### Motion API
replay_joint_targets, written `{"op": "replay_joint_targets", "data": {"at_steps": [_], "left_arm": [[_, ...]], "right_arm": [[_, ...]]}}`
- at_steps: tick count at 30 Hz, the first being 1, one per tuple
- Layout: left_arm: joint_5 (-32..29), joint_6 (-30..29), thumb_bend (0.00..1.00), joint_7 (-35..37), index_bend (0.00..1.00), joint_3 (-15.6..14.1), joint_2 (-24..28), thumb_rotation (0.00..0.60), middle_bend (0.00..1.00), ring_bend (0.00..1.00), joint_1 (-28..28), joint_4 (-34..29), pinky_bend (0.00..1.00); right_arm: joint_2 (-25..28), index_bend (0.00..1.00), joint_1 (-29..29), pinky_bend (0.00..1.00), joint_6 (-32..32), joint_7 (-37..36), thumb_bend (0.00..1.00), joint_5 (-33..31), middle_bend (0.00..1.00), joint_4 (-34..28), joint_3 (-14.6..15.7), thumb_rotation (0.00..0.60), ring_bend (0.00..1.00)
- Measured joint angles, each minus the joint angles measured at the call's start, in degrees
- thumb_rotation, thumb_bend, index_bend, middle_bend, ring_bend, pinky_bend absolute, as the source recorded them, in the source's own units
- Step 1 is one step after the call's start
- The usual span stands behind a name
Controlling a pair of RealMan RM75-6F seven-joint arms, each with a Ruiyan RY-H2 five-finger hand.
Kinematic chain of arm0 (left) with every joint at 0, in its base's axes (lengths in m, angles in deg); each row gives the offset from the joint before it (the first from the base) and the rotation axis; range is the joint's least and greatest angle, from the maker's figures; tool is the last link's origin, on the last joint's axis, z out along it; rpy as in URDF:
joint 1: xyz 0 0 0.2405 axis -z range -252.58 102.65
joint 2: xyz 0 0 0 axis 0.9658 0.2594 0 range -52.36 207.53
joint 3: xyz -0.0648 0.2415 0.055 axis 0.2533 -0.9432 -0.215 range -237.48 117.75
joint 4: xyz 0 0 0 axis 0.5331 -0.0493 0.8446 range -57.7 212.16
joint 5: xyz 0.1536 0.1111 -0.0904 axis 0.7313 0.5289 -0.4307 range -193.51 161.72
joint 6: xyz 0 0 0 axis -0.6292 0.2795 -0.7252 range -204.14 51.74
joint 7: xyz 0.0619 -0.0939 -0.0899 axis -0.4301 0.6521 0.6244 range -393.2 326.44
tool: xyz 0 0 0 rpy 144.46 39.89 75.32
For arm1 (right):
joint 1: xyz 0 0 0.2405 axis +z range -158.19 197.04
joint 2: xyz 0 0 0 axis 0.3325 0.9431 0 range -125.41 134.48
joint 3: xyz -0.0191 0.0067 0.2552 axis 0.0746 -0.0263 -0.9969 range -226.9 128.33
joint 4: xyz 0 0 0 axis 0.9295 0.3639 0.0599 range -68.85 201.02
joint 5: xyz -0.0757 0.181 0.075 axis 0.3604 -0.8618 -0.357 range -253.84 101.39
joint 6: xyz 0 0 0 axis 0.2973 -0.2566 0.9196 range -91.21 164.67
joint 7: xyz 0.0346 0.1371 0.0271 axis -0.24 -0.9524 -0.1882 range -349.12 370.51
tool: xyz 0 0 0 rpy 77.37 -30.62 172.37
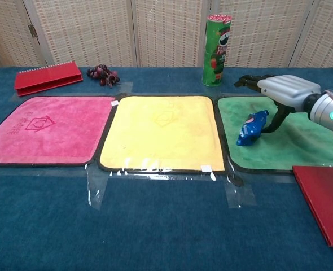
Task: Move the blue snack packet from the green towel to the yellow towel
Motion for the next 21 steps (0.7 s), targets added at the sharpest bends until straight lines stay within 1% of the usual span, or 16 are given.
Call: {"op": "replay_joint_targets", "data": {"at_steps": [5,10,15,18,21], "left_arm": [[-0.1,-0.3,0.51,0.5,0.28,-0.1,0.1,0.600,0.21,0.20,-0.3,0.2,0.03],[-0.2,-0.5,0.51,0.9,0.28,-0.1,0.3,0.600,0.21,0.20,-0.6,0.5,0.03],[0.0,-0.8,0.51,1.2,0.28,-0.2,0.4,0.600,0.21,0.20,-0.8,0.6,0.03],[0.1,-0.6,0.51,1.2,0.28,-0.3,0.3,0.600,0.21,0.20,-0.7,0.6,0.03],[0.4,-0.5,0.51,0.9,0.28,-0.3,0.3,0.600,0.21,0.20,-0.6,0.4,0.03]], "right_arm": [[-0.4,0.00,1.7,0.00,1.4,1.3,0.14,0.3,0.00,-3.9,-1.1,0.600,0.00],[-0.3,0.00,3.5,0.00,2.5,4.1,0.14,0.6,0.00,-9.5,-2.3,0.600,0.00],[2.1,0.00,3.9,0.00,3.5,8.5,0.14,0.4,0.00,-15.6,-2.9,0.600,0.00],[4.4,0.00,3.5,0.00,2.9,11.1,0.14,-0.8,0.00,-16.9,-3.0,0.600,0.00],[5.6,0.00,3.2,0.00,1.1,12.2,0.14,-2.4,0.00,-16.6,-3.0,0.600,0.00]]}}
